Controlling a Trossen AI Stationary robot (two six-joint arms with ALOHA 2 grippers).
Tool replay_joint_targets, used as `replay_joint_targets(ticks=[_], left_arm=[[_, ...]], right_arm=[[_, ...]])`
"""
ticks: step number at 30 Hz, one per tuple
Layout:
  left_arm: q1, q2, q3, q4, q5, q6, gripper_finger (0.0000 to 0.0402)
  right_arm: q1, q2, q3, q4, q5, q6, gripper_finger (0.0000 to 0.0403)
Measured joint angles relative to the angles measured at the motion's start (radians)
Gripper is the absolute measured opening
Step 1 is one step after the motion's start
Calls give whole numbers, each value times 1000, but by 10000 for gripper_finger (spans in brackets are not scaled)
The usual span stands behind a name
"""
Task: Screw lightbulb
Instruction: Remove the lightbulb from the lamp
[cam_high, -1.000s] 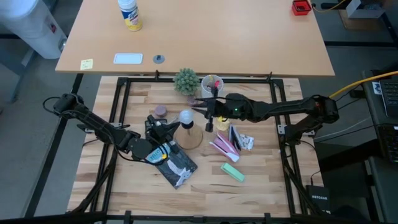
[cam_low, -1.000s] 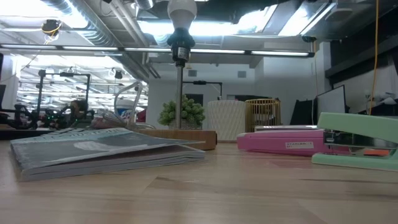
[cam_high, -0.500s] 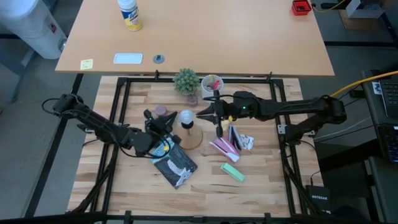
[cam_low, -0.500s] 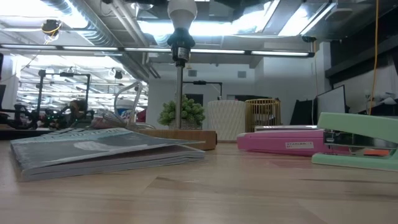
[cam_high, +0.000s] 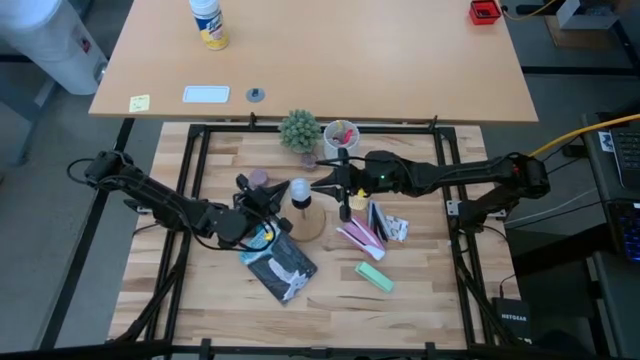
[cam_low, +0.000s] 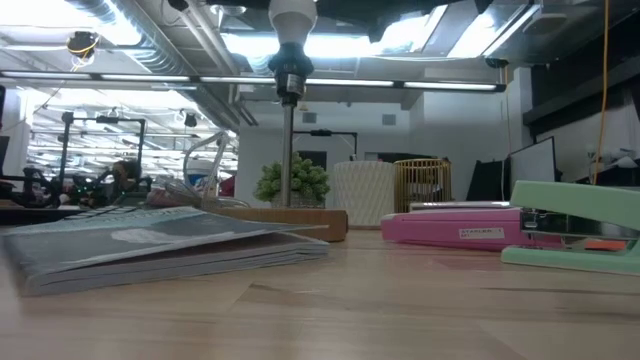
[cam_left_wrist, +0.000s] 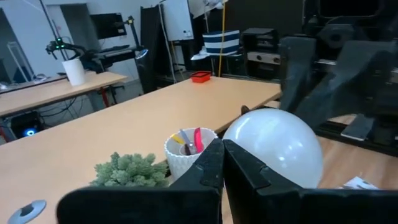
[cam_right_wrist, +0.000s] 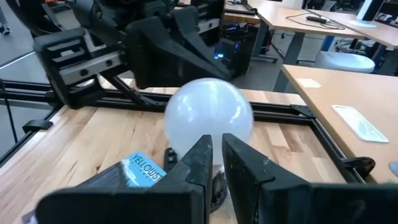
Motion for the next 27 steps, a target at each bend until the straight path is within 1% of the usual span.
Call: replay_joint_targets(ticks=[8,11,15,20,22,27], left_arm=[[-35,0,0,-2,3,-6,1],[-40,1,0,2,36,-16,1],[-42,3,0,-4,51,-21,1],[-41,3,0,-4,48,-20,1],[-41,3,0,-4,32,-7,1],[-41,3,0,-2,-64,2,1]], right_arm=[[0,0,-1,12,10,-21,44],[-2,0,-1,43,40,-24,44],[-2,1,-1,42,63,-27,44],[-2,1,-1,42,69,-43,44],[-2,1,-1,43,79,-54,44],[-1,-30,-1,39,78,-56,44]])
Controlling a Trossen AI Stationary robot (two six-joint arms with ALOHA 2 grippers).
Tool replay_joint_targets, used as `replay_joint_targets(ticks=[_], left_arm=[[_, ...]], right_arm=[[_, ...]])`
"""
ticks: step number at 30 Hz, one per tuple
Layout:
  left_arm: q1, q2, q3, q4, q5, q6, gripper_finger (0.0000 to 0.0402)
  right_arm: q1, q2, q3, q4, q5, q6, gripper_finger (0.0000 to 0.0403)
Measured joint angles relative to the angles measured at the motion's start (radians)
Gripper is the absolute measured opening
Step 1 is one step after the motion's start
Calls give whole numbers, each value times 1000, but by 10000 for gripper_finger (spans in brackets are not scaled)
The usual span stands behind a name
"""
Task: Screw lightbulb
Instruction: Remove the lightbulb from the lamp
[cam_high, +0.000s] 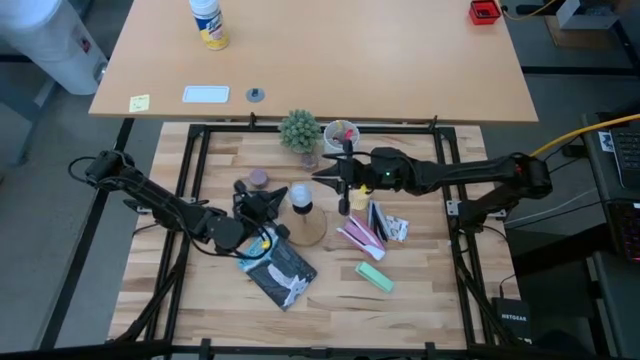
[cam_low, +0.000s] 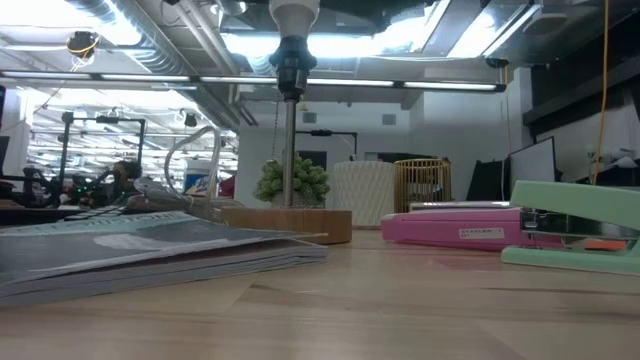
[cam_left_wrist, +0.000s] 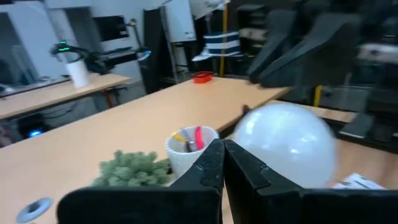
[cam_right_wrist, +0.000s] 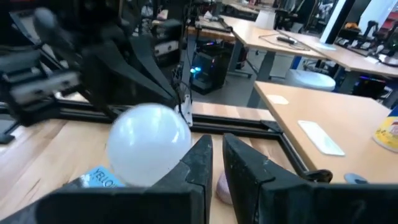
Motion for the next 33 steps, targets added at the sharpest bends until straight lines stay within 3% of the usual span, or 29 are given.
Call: replay_joint_targets(ticks=[11,21,33], left_arm=[[14,0,0,-2,2,3,1],[14,-1,0,-1,83,-1,1],[-22,-4,-2,-27,67,-18,1]], right_arm=[[28,-42,1,-77,-204,111,44],[65,4,1,-80,-58,56,44],[62,44,2,-33,17,23,44]])
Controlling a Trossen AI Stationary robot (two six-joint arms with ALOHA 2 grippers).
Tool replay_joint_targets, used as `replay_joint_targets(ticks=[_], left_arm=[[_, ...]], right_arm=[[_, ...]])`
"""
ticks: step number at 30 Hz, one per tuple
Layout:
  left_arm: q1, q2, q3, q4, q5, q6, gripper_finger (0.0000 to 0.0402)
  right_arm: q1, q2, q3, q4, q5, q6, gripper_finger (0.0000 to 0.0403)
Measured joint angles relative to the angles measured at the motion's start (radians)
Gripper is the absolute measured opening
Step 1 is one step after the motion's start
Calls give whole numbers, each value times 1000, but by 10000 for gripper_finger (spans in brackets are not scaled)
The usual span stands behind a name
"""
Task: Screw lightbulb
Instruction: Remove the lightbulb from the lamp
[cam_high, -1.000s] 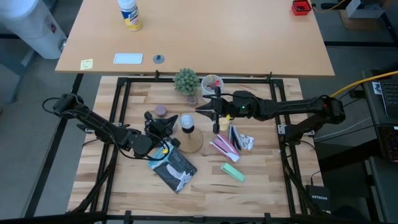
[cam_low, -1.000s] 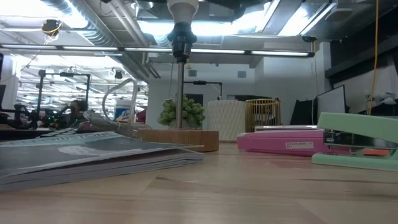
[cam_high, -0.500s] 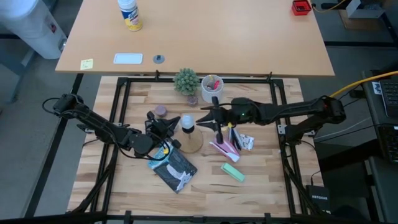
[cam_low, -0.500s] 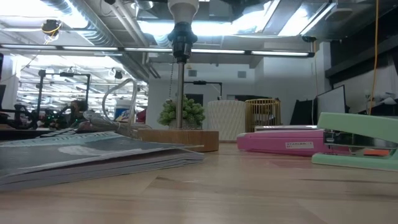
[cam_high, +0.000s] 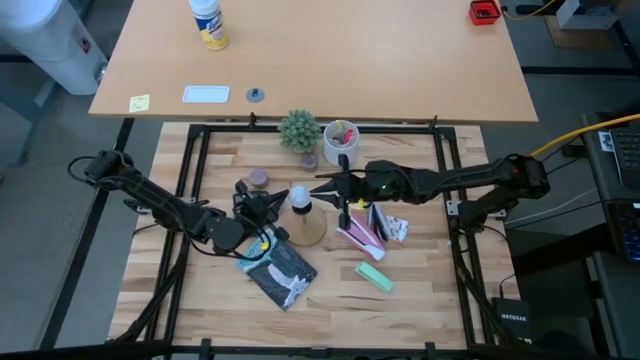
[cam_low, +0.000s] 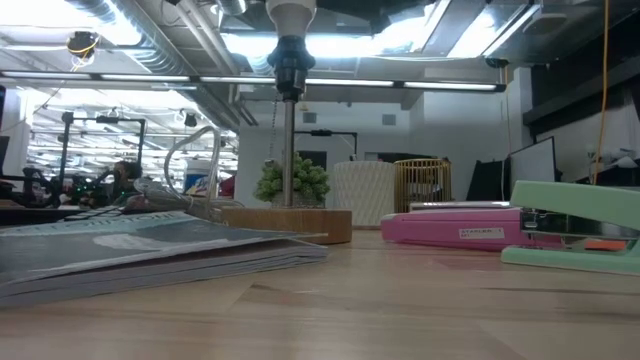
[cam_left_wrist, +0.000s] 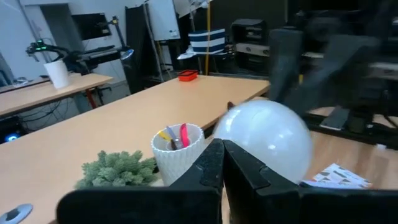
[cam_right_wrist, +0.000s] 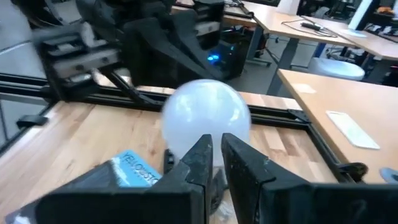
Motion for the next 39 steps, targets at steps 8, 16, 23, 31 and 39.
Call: replay_joint_targets(ticks=[8,16,23,31,39], left_arm=[[-33,4,0,2,51,20,1],[-44,4,1,4,35,21,1],[-44,3,1,13,-58,38,1],[5,3,1,11,-136,36,1],[60,3,1,1,9,-2,1]], right_arm=[[-16,6,-3,23,73,-20,44],[-44,3,-1,29,73,-34,44],[-42,-56,-1,18,41,-44,44],[-42,-96,-1,-25,-159,67,44],[-34,-58,-1,-59,-158,87,44]])
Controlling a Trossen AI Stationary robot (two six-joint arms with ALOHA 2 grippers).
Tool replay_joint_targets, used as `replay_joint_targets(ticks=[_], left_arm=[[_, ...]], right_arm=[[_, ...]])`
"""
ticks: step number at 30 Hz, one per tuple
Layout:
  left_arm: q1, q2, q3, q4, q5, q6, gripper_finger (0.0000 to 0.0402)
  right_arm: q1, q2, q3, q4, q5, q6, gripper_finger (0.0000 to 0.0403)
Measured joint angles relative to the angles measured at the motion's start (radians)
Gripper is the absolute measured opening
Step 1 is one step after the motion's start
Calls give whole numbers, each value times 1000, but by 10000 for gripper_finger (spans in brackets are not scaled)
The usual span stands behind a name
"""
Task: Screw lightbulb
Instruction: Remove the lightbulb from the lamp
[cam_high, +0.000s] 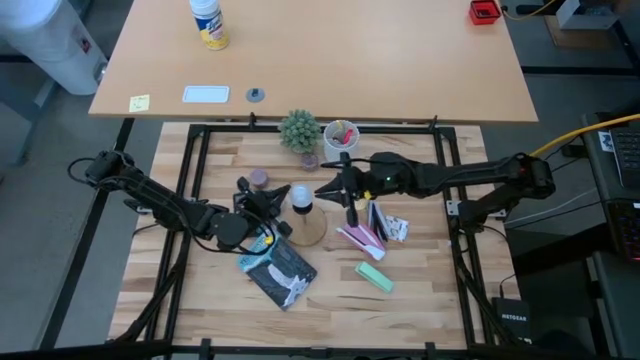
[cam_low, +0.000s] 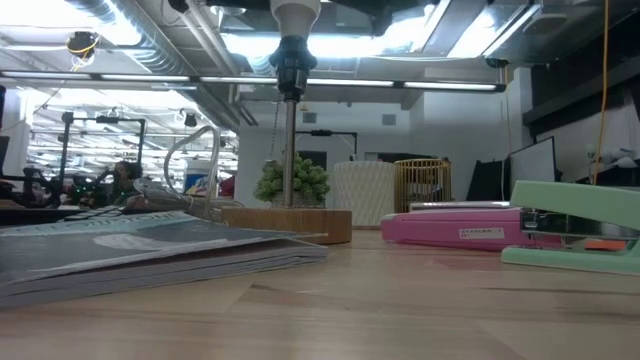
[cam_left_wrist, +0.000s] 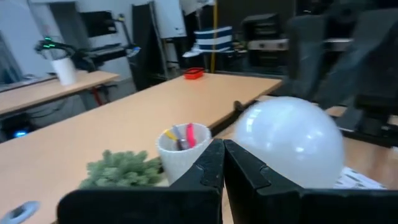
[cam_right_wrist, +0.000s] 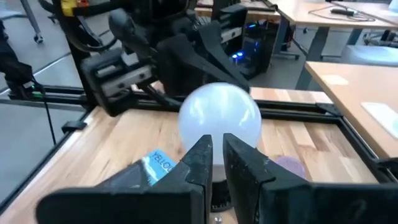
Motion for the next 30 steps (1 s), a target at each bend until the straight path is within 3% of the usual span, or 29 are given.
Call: replay_joint_targets(ticks=[10,30], left_arm=[[-7,-2,0,-33,25,-41,1],[-130,2,1,-49,4,-83,1]], right_arm=[[-2,53,0,52,3,0,44],[-3,53,-1,59,248,-132,44]])
